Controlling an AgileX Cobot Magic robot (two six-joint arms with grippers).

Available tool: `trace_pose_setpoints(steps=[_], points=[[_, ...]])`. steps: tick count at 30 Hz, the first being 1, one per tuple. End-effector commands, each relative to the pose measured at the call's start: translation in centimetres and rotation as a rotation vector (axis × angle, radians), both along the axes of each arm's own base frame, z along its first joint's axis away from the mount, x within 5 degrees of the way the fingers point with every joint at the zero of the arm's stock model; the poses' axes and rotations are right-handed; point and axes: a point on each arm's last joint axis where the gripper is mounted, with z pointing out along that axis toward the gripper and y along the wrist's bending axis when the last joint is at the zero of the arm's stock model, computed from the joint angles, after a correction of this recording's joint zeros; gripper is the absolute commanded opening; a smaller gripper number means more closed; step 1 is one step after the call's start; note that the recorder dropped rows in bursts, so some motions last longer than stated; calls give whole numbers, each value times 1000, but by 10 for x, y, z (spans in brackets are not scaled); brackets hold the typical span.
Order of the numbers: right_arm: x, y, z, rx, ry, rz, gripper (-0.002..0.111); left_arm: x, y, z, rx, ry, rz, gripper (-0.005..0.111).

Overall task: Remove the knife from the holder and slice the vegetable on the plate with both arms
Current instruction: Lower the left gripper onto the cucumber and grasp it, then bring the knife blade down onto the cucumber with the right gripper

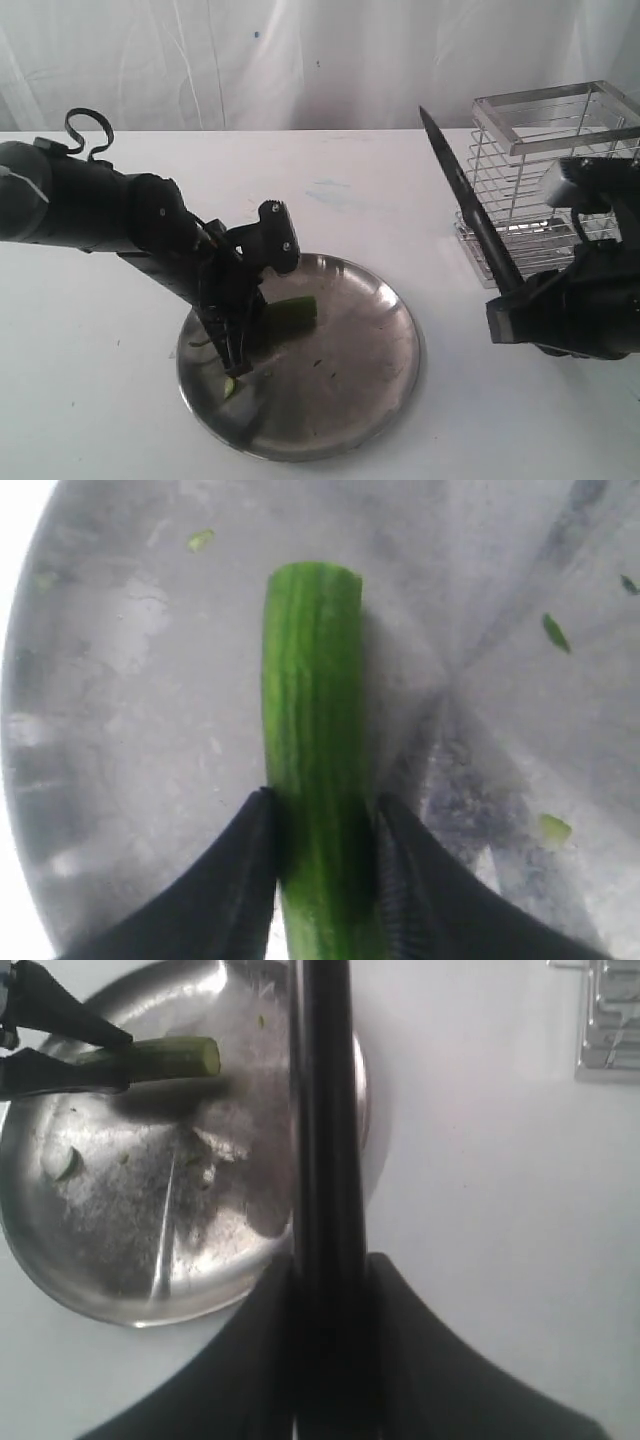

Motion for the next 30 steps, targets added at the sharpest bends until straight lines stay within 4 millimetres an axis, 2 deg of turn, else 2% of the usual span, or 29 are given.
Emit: trace_pose_setpoints(steps=[1,4,6,7,8,9,11,15,17,18,21,24,27,30], points=[[5,3,-9,-8,73,21,0,0,-2,-13,10,48,7,0],[14,5,-17,-25,122,30,0,0,-2,-13,10,49,7,6],[19,9,-21,-20,181,49,0,-2,-2,-9,10,53,-4,23],[21,12,-16,-21,179,88,0,-4,-1,-4,8,60,-13,36],[22,14,-13,-31,156,114,0,-5,-1,-1,7,62,-15,41],[23,17,-10,-49,122,156,0,-8,0,7,0,63,-24,51],[21,20,-11,-56,133,182,0,-13,3,26,3,25,-50,58],[12,35,-9,-7,223,195,0,-17,8,71,-51,-143,-36,55],[10,46,-8,18,236,144,0,-11,15,84,-125,-201,83,28],[10,52,-12,7,261,101,0,-4,22,86,-168,-211,170,0],[8,63,-25,-50,317,83,0,8,33,87,-281,-196,361,0],[6,83,-35,-84,364,128,0,17,43,81,-358,-153,504,0],[9,104,-43,-108,379,146,0,22,44,69,-329,-131,505,0],[18,115,-50,-142,366,101,0,25,43,57,-287,-122,472,0]])
